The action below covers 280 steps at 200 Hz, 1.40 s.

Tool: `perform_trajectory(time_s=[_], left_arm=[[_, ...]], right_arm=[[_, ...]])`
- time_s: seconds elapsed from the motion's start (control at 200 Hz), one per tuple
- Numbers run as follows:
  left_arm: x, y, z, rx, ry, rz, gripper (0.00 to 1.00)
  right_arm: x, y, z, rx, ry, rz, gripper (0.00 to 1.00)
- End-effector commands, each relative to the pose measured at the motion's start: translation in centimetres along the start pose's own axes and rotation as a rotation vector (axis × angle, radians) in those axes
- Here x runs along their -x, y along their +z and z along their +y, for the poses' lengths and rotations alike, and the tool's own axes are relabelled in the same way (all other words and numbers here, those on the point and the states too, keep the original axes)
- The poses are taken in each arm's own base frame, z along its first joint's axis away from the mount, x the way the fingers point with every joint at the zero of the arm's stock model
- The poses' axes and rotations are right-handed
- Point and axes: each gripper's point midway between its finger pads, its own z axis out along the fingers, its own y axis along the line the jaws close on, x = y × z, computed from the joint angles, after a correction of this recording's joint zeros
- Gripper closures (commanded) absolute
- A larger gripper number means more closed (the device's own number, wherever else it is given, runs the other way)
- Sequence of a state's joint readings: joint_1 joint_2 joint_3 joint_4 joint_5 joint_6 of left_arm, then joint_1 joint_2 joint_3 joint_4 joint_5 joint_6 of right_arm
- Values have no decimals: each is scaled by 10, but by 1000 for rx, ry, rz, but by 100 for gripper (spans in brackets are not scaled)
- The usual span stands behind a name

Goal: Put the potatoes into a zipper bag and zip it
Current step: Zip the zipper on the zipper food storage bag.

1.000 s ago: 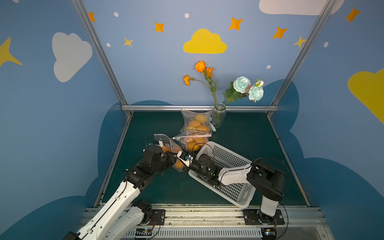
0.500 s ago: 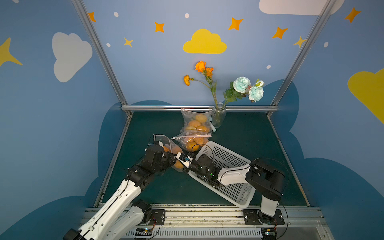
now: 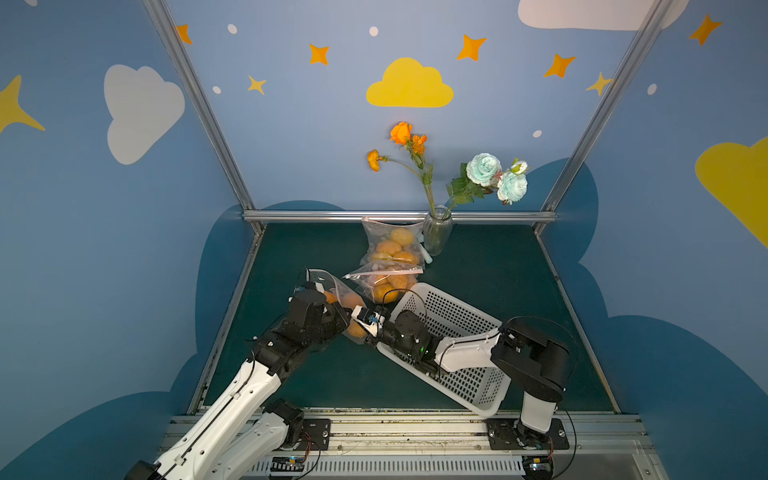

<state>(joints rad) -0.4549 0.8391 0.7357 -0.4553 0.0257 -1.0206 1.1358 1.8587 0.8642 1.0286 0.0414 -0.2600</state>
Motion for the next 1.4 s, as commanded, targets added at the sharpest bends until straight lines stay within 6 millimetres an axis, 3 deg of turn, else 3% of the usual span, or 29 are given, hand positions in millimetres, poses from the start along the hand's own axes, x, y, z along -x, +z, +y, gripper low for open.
perform_trajectory(time_s=[0.0,0.185,0.46,0.681,0.976,1.396], left_arm=[[10,-4,1,37,23,-41,93],[30,-12,14,123,42,-126,96],[52,-6,18,158,24,-140,97],[79,-1,37,228,-39,-195,97],[113,-6,59,303,-102,-300,97],[135,3,71,345,-156,-311,97]], right_arm=[[16,-3,-1,0,20,-47,100],[22,-15,-1,16,32,-53,100],[25,-33,-14,23,107,-59,100],[27,-53,-36,48,192,-18,100],[29,-84,-74,-58,195,61,100],[21,-90,-92,-67,260,69,100]])
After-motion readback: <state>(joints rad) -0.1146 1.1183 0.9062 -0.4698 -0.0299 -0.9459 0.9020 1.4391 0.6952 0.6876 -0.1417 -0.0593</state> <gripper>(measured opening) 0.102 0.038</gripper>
